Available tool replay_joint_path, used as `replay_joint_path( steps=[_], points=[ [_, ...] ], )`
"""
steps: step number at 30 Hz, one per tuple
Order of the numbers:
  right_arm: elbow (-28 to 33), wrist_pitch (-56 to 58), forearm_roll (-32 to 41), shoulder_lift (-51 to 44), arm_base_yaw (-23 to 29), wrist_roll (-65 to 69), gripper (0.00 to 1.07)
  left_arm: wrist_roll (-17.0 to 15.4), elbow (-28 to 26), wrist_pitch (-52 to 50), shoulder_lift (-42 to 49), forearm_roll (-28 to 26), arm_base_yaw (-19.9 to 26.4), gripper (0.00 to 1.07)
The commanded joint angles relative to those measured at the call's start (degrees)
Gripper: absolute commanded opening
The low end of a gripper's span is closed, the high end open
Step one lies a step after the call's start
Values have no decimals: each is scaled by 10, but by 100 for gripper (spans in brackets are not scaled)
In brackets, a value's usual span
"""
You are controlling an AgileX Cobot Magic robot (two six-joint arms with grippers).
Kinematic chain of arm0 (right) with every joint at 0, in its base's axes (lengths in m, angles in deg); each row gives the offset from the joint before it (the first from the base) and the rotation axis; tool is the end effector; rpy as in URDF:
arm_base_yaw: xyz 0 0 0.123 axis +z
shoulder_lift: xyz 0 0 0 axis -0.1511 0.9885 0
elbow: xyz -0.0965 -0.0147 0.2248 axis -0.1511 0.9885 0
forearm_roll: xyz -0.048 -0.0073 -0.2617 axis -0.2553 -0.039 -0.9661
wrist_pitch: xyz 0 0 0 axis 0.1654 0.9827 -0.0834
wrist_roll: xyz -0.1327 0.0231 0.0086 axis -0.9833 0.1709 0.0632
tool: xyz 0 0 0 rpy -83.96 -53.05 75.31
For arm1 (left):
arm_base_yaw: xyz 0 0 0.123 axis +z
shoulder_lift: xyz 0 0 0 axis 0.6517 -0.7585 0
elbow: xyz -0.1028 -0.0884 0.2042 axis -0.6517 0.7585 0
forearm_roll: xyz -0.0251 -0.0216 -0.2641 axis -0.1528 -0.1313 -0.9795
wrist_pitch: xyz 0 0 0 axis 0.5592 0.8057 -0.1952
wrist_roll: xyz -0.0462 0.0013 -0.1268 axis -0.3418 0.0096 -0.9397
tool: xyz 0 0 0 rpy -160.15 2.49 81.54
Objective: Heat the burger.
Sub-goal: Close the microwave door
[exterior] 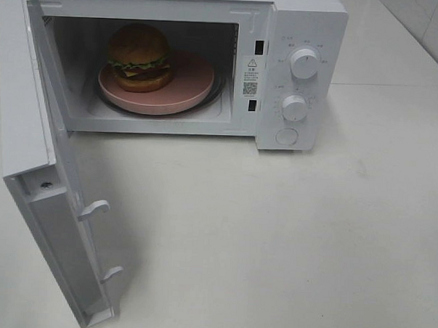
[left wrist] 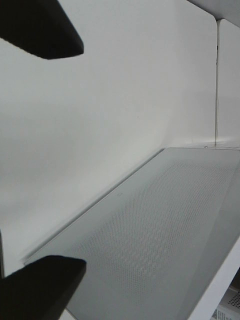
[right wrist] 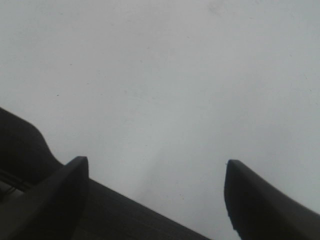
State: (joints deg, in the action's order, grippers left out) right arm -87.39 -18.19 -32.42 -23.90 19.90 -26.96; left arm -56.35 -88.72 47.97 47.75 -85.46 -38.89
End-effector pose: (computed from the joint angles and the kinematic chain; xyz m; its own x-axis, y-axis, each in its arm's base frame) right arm 0.1522 0.0515 0.2315 -0.7022 -0.4135 -0.5796 -0.3822 0.9057 -0.1831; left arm 0.0836 -0.0176 0.2690 -0.4432 0.0117 -0.8963 0.1141 0.9925 -0.0434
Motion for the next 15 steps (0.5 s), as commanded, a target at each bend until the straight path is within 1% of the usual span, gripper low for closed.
replay_joint_path(
  steps=[1,2,3,4,5,6,7,8,9,10,11,12,14,15],
  points=[
    [10,-14,32,-44,-60,6,74,-1,-1,-5,8,-2,2,100],
    [12,-19,46,-53,-76,6,74,-1,-1,-5,8,-2,2,100],
    [12,-19,46,-53,-76,6,74,-1,-1,-5,8,-2,2,100],
    [18,-30,66,-74,-105,6,74,-1,-1,-5,8,-2,2,100],
    [18,-30,66,-74,-105,6,74,-1,-1,-5,8,-2,2,100],
    [21,-35,74,-86,-120,6,74,-1,-1,-5,8,-2,2,100],
    [32,-46,84,-107,-147,6,74,-1,-1,-5,8,-2,2,100],
    [32,-46,84,-107,-147,6,74,-1,-1,-5,8,-2,2,100],
    [45,-54,89,-127,-171,2,74,-1,-1,-5,8,-2,2,100],
    [52,-54,91,-139,-182,-1,74,-1,-1,-5,8,-2,2,100],
    [52,-54,91,-139,-182,-1,74,-1,-1,-5,8,-2,2,100],
    [55,-48,92,-156,-198,-7,74,-1,-1,-5,8,-2,2,100],
    [57,-44,92,-165,-205,-7,74,-1,-1,-5,8,-2,2,100],
    [60,-41,93,-185,-214,-7,74,-1,-1,-5,8,-2,2,100]
  ],
)
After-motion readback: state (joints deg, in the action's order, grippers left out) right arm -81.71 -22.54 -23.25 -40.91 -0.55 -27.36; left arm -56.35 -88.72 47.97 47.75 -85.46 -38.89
